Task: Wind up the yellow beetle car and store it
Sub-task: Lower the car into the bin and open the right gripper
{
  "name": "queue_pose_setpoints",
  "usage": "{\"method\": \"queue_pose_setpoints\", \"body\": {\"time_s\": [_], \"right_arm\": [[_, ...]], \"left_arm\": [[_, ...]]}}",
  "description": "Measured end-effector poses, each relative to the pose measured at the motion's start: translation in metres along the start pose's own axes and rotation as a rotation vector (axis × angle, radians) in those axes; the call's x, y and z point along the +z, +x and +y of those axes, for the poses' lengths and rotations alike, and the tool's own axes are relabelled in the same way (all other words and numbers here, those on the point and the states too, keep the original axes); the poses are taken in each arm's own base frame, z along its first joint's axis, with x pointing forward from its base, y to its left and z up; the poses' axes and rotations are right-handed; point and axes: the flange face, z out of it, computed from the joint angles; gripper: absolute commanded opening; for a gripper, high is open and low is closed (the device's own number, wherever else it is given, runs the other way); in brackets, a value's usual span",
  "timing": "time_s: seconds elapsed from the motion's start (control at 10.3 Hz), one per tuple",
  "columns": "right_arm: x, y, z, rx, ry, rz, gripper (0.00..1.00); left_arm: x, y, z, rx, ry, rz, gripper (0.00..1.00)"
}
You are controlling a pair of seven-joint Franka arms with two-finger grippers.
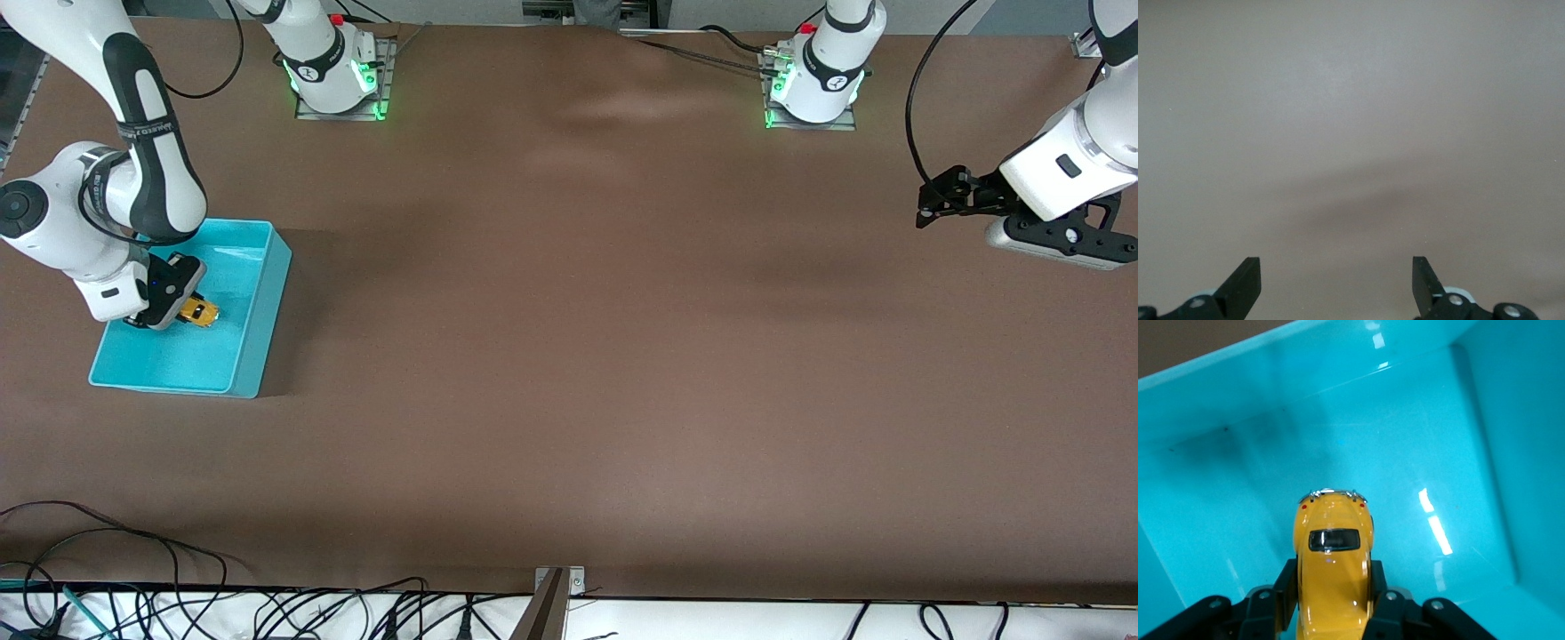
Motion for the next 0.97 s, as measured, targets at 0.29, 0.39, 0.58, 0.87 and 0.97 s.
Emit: {"method": "queue_pose_setpoints", "body": {"time_s": [0.29,0.39,0.58,0.87,0.97], "right_arm": [[0.029,-0.002,-0.006,0.029,0.040,0.035,0.00],[0.036,-0.004,-0.006,0.028,0.041,0.049,0.09],[0.047,-0.005,-0.008,0.045,0.052,0.062,0.44],[0.046,0.000,-0.007,0.044,0.046,0.068,0.69],[0.042,0.003,-0.004,0.041,0.039,0.073,0.77]], "left_arm": [[0.000,0.000,0.000,0.000,0.000,0.000,1.00],[0.000,0.000,0.000,0.000,0.000,0.000,1.00],[0.000,0.000,0.000,0.000,0.000,0.000,1.00],[0.002,0.001,-0.001,-0.002,-0.001,-0.004,1.00],[0.003,0.002,-0.002,-0.003,-0.002,-0.006,1.00]]}}
